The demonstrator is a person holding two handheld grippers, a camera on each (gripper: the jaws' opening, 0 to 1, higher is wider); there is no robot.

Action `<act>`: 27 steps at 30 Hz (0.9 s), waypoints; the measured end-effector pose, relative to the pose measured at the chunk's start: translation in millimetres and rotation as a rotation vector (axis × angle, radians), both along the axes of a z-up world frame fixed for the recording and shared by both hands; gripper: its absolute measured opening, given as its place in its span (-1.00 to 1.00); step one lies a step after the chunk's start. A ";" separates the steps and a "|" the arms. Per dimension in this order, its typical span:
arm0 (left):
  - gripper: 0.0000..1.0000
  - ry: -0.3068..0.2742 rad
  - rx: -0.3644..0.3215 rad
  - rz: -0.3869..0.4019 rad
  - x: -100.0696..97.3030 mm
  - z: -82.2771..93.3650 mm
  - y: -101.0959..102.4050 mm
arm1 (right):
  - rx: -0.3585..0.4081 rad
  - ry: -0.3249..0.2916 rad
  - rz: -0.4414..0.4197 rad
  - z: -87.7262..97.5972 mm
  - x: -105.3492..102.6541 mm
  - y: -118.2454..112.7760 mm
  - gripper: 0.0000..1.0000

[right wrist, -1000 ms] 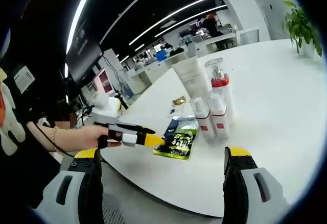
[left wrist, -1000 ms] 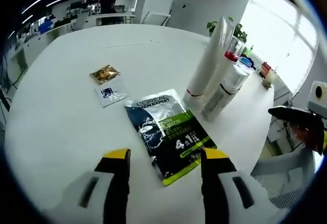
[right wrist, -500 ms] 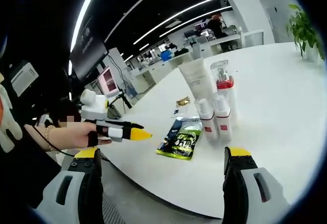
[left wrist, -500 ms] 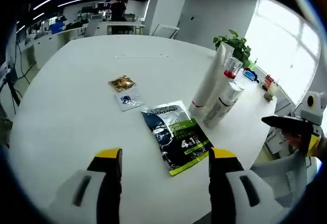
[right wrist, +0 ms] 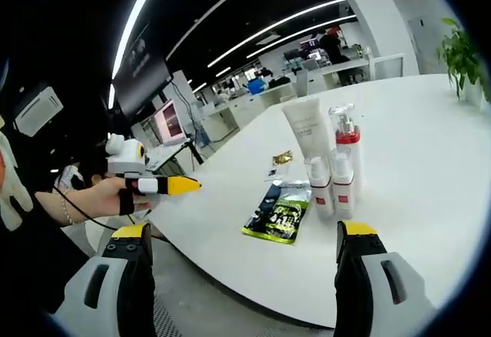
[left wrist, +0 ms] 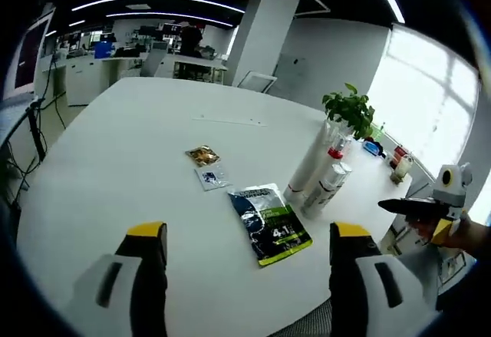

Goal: Arrange the skincare products in the storage area until every visible bottle or jar stands upright without overlapping.

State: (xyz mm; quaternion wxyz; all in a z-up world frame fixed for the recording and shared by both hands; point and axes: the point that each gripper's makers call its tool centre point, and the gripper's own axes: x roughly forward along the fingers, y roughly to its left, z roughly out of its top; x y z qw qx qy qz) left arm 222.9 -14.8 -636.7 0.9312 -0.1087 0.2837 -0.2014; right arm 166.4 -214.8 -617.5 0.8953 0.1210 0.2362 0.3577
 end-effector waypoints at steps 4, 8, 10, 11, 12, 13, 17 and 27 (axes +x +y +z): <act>0.69 -0.022 -0.003 0.000 -5.0 5.0 9.8 | -0.004 -0.009 0.006 2.6 -0.5 1.3 0.99; 0.75 -0.039 -0.031 0.000 -14.1 10.2 13.9 | -0.001 -0.018 0.007 6.0 -0.8 4.5 0.99; 0.75 -0.040 -0.033 0.001 -15.4 10.5 18.3 | 0.003 -0.021 0.009 7.9 -1.7 6.6 0.99; 0.75 -0.042 -0.033 0.004 -17.0 10.5 21.4 | 0.004 -0.023 0.012 8.9 -2.5 8.6 0.99; 0.77 -0.045 -0.036 0.007 -18.6 11.0 24.1 | 0.005 -0.023 0.017 8.5 -2.8 10.0 0.99; 0.78 -0.050 -0.042 0.012 -21.2 12.7 24.0 | 0.004 -0.022 0.020 8.2 -3.2 11.1 0.99; 0.84 -0.071 -0.049 0.027 -27.1 16.2 35.0 | 0.003 -0.024 0.032 8.6 -5.3 16.3 0.99; 0.98 -0.111 -0.043 0.033 -38.9 20.1 47.7 | -0.009 -0.025 0.036 2.6 -6.6 16.1 0.99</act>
